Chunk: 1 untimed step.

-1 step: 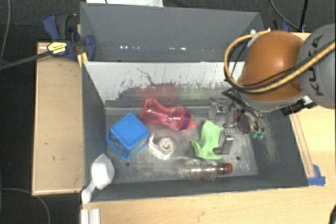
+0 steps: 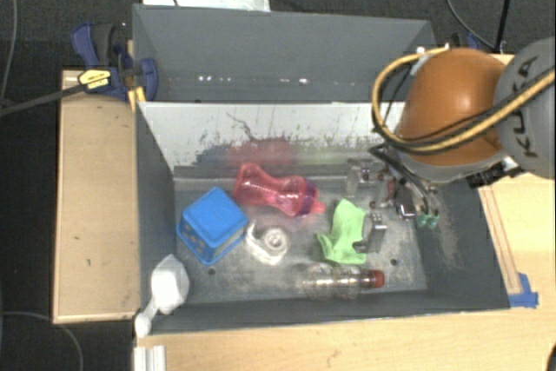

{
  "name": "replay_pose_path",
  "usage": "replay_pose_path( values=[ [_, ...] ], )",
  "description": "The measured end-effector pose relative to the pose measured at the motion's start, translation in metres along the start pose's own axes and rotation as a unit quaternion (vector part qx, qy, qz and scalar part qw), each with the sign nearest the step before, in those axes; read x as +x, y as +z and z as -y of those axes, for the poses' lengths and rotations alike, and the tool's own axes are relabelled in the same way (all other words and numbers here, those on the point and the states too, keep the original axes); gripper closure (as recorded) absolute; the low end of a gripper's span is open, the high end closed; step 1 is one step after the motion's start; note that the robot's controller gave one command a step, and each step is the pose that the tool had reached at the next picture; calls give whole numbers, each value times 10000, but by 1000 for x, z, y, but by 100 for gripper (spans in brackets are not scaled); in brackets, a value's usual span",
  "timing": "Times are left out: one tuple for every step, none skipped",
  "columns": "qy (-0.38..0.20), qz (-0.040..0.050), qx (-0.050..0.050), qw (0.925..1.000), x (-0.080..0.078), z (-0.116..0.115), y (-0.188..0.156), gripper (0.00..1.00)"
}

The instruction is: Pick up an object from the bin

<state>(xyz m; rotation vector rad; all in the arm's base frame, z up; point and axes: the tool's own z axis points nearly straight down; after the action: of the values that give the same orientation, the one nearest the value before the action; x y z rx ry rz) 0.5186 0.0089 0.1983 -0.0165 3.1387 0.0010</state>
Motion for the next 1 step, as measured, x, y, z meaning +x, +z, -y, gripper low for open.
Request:
replay_pose_path(
  values=[
    [-398,17,2,9992,16,7,58,0]
  ],
)
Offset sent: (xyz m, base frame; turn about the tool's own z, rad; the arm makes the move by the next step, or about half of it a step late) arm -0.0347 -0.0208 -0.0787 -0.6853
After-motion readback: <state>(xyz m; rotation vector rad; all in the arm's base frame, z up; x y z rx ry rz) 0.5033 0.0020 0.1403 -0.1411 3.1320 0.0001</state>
